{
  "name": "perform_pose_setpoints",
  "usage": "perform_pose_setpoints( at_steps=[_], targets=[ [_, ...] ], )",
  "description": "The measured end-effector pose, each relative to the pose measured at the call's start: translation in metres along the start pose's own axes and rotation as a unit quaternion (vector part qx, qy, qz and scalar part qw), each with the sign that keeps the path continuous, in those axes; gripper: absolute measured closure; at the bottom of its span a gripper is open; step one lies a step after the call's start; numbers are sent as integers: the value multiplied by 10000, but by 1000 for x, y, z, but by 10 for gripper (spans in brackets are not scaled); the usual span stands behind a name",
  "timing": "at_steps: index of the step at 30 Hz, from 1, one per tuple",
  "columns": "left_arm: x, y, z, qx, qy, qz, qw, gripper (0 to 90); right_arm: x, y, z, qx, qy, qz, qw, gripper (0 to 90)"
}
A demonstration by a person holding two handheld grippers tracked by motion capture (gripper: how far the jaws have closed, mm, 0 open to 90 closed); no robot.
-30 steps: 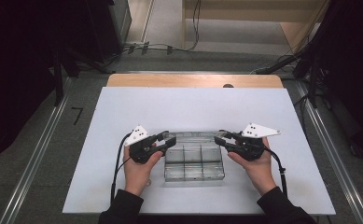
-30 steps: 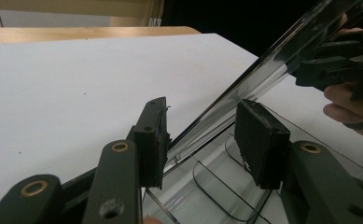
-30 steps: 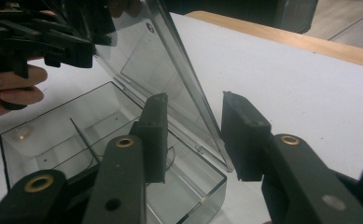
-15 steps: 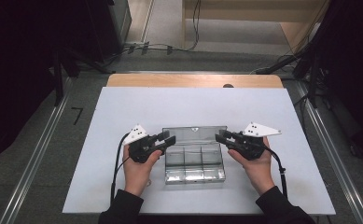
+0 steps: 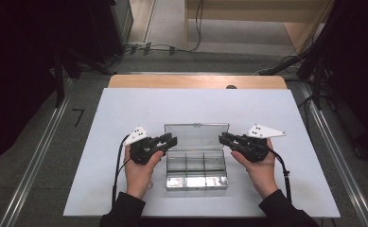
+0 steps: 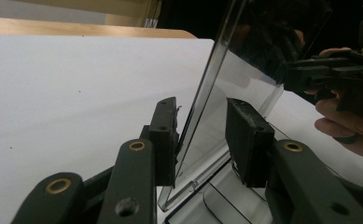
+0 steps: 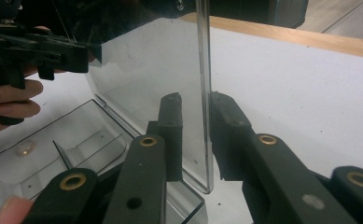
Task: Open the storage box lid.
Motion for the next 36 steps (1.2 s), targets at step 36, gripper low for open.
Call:
perform_pose_setpoints(
  at_steps=[36],
  targets=[
    [-13, -5, 5, -105, 277, -213, 9993, 730, 11, -17, 9, -152, -484, -17, 9987, 746]
  ],
)
Point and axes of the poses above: each handheld gripper's, and its own axes: y roughly backward along the jaws, z roughly out of its underside, x roughly to its right, the point moved 2 cm from there along -y, roughly forward along the jaws, and after that the axes turned 15 degrees about z, right-handed, at the moved point
